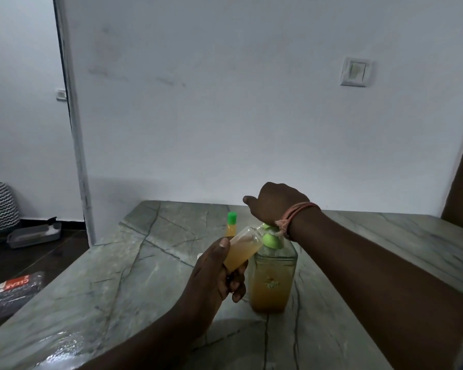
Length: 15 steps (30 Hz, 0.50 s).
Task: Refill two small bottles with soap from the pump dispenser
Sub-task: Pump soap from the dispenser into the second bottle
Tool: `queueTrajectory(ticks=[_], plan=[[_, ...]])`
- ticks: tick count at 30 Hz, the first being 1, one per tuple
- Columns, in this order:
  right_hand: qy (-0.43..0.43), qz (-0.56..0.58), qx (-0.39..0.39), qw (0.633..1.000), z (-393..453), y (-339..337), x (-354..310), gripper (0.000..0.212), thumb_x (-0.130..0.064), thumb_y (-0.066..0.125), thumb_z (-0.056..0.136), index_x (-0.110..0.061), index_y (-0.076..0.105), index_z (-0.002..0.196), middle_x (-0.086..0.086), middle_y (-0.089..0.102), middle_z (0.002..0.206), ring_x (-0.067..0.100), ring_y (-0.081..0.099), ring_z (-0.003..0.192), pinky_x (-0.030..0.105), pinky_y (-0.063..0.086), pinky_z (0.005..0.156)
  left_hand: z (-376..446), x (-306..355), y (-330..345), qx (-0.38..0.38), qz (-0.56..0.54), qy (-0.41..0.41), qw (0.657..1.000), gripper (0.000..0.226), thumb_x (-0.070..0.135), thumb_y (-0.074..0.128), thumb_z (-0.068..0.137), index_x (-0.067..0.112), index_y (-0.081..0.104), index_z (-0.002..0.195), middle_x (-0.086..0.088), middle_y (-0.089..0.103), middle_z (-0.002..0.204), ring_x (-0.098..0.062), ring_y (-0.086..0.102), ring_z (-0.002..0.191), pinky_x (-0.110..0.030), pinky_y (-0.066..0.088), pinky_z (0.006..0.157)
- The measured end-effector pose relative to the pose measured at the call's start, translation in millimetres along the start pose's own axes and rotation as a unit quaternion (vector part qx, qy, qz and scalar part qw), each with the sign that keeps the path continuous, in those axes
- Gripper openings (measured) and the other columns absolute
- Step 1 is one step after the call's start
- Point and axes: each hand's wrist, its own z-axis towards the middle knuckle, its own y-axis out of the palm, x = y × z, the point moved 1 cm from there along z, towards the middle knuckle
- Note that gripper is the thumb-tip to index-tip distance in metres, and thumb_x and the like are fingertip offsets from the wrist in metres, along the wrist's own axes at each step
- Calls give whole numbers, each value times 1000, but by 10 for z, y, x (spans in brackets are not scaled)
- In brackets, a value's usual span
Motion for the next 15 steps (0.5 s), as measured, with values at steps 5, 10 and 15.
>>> queueTrajectory(ticks=[5,10,15], plan=[[-26,-22,18,999,19,-60,-38,39,-56,45,93,-19,54,90,9,65,106,27,55,87,32,39,73,15,-17,-25,-9,1,-2,1000,47,46,46,91,13,58,123,-12,52,77,-17,45,56,-30,42,47],[3,2,24,1000,-6,41,-43,43,-55,43,94,-18,44,71,3,51,81,25,50,79,31,37,71,19,-47,-42,-12,3,7,1000,46,44,44,94,11,56,123,-14,51,80,-17,45,57,-30,43,48],[-12,-8,15,1000,-16,25,-47,35,-52,45,93,-19,50,83,3,50,83,25,50,80,32,39,72,10,-25,-31,-7,10,7,1000,46,45,45,93,11,56,122,-14,51,80,-17,46,57,-30,43,48]])
